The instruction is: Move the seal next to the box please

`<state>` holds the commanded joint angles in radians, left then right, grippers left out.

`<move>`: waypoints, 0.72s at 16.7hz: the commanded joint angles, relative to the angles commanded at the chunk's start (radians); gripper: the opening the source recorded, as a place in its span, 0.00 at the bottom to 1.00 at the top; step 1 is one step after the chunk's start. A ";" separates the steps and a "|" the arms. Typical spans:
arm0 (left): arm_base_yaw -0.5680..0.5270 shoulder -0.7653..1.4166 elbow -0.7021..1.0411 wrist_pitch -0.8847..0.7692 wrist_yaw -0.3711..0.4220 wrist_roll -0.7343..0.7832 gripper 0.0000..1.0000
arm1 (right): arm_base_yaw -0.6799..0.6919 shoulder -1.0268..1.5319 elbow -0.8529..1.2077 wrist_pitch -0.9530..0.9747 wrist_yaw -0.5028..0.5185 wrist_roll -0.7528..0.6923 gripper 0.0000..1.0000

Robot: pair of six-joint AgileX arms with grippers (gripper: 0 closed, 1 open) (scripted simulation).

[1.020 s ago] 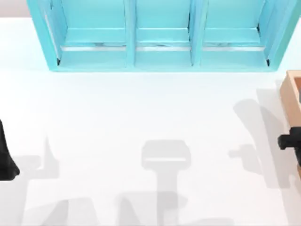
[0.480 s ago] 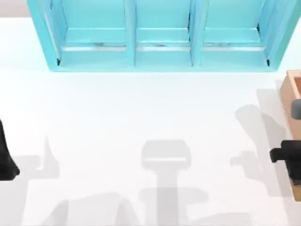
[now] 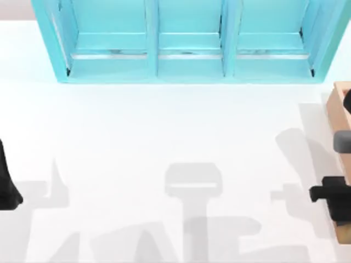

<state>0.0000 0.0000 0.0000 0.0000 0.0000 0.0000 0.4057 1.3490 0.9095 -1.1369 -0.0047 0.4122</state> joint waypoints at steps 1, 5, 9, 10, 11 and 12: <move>0.000 0.000 0.000 0.000 0.000 0.000 1.00 | 0.000 0.000 0.000 0.000 0.000 0.000 0.00; 0.000 0.000 0.000 0.000 0.000 0.000 1.00 | 0.000 0.000 0.000 0.000 0.000 0.000 0.30; 0.000 0.000 0.000 0.000 0.000 0.000 1.00 | 0.000 0.000 0.000 0.000 0.000 0.000 0.60; 0.000 0.000 0.000 0.000 0.000 0.000 1.00 | 0.000 0.000 0.000 0.000 0.000 0.000 0.68; 0.000 0.000 0.000 0.000 0.000 0.000 1.00 | 0.000 0.000 0.000 0.000 0.000 0.000 0.75; 0.000 0.000 0.000 0.000 0.000 0.000 1.00 | 0.000 0.000 0.000 0.000 0.000 0.000 0.83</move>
<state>0.0000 0.0000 0.0000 0.0000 0.0000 0.0000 0.4057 1.3490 0.9095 -1.1369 -0.0047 0.4122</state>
